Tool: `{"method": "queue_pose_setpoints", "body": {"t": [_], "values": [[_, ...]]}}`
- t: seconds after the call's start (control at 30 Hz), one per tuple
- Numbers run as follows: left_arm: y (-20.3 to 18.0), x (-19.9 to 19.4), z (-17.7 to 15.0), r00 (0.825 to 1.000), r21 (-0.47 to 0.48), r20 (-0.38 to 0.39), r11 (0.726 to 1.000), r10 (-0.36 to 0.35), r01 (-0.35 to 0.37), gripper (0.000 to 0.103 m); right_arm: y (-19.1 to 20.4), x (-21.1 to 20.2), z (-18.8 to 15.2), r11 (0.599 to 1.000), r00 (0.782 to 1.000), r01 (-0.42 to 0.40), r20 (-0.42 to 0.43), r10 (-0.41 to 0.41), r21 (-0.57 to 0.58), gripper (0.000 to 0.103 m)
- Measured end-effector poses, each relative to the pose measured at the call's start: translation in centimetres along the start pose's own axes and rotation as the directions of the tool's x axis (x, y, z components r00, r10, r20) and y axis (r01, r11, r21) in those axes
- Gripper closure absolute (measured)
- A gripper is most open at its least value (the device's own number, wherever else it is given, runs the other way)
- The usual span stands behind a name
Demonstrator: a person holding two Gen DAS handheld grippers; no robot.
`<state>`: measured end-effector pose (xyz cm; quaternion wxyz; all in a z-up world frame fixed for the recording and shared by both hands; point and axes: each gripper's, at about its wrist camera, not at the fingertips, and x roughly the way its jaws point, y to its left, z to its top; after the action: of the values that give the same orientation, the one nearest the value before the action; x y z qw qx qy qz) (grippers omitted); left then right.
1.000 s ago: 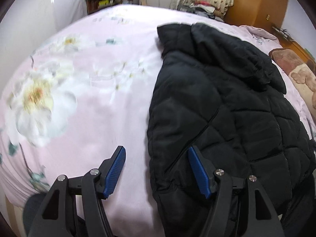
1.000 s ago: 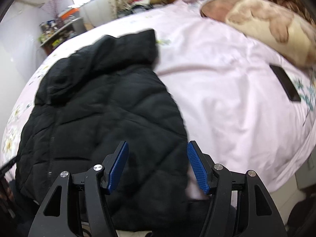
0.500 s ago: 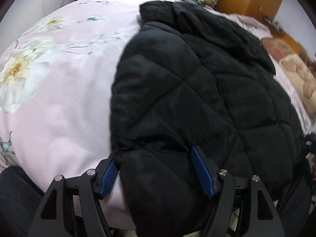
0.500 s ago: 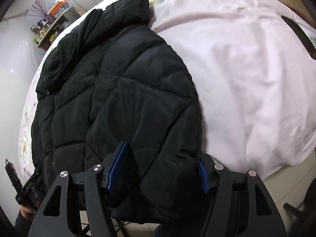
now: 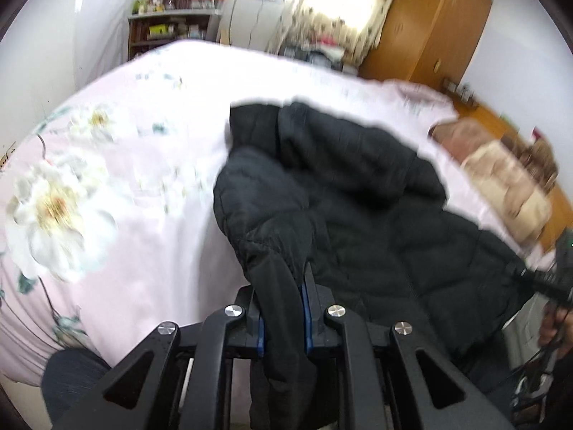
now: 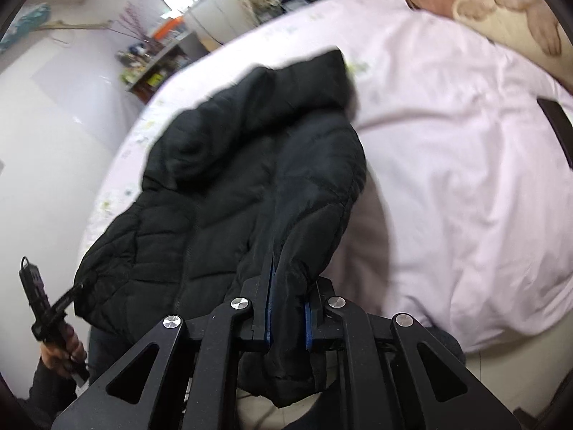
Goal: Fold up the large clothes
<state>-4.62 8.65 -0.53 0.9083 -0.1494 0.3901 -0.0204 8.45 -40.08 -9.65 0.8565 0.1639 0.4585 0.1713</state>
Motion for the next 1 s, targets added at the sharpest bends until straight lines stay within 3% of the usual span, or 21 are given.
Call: {"method": "queue_pose_setpoints", "body": {"t": [0.13,0.5,0.73,1.0], "values": [[0.2,-3.3,0.1,0.998,-0.004,0.055,1.0,-0.029,0.029,0.088,0.8,-2.5,-1.1,1.0,0.998,-0.028,0.047,0.028,-0.006,0.091],[0.6,-5.2,1.0,0.994,-0.045,0.079,0.996,-0.071,0.074,0.088,0.8,-5.5,-2.3,0.994,0.988,-0.104,0.122,0.098,0.042,0.091],[1.4,-4.6,4.5,0.987,-0.095,0.122,0.988,-0.106,0.118,0.088,0.8,-5.9,1.7,0.985,0.973,-0.151,0.19,0.133,0.086,0.091],[1.4,0.0,13.5,0.979,-0.145,0.176,0.981,-0.104,0.13,0.088,1.5,-2.6,10.9,0.986,0.968,-0.134,0.226,0.11,0.097,0.091]]}}
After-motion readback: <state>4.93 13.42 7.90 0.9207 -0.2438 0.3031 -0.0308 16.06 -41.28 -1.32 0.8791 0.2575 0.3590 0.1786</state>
